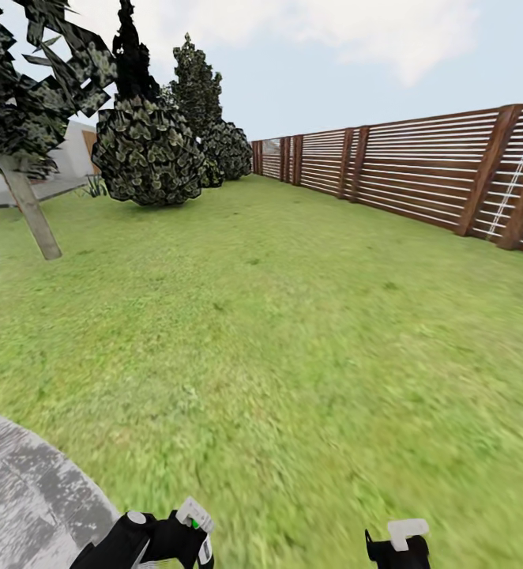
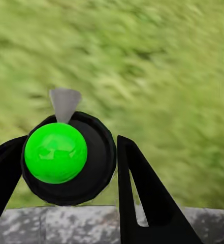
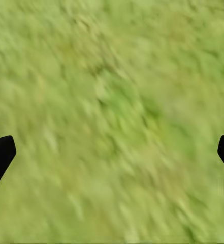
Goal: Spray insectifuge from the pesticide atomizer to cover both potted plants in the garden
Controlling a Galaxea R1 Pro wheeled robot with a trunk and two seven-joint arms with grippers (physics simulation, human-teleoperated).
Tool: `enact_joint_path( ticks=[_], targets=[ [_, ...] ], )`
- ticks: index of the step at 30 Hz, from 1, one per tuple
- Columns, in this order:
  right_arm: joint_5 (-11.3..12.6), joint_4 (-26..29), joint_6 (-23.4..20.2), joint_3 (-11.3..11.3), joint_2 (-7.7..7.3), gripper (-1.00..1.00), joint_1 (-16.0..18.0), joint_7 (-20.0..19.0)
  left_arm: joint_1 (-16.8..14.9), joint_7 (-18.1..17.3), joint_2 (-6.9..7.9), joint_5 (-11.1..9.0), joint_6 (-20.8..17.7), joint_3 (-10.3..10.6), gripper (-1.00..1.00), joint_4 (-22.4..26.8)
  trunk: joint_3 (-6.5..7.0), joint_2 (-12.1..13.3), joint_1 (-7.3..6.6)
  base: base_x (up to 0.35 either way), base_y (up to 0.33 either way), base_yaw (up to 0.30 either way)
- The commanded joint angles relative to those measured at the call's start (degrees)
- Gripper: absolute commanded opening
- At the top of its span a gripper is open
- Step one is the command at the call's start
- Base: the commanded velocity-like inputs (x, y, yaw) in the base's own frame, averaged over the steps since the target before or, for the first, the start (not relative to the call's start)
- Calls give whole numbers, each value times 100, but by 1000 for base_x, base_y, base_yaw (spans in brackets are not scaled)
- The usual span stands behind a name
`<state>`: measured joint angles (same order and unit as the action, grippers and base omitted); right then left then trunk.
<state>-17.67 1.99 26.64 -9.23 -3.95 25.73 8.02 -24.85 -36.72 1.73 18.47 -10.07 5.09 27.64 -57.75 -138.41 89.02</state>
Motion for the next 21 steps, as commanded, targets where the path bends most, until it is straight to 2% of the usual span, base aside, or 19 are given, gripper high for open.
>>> enact_joint_path(
  ticks=[1, 16, 17, 20, 21],
  targets=[
    [-61, -6, 17, -42, 0, 100, 2, 23, -2, -20, 5, 10, -31, 11, -100, 13, -5, -2, 2, 316, -154, 276],
    [-61, -6, 17, -43, 0, 100, 2, 23, -16, -20, 25, -1, -31, 6, -100, 13, -5, -2, 2, 316, -139, 276],
    [-61, -6, 17, -43, 0, 100, 2, 21, -18, -20, 27, -4, -29, -46, -100, 13, -5, -2, 2, 316, -130, 277],
    [-61, -6, 17, -43, 0, 100, 2, 21, -19, -31, 32, -15, -5, -575, -100, 13, -5, -2, 2, 316, -130, 277],
    [-61, -6, 17, -42, 0, 100, 2, 20, -19, -34, 35, -15, 0, -673, -100, 13, -5, -2, 2, 316, -130, 276]
  ],
)
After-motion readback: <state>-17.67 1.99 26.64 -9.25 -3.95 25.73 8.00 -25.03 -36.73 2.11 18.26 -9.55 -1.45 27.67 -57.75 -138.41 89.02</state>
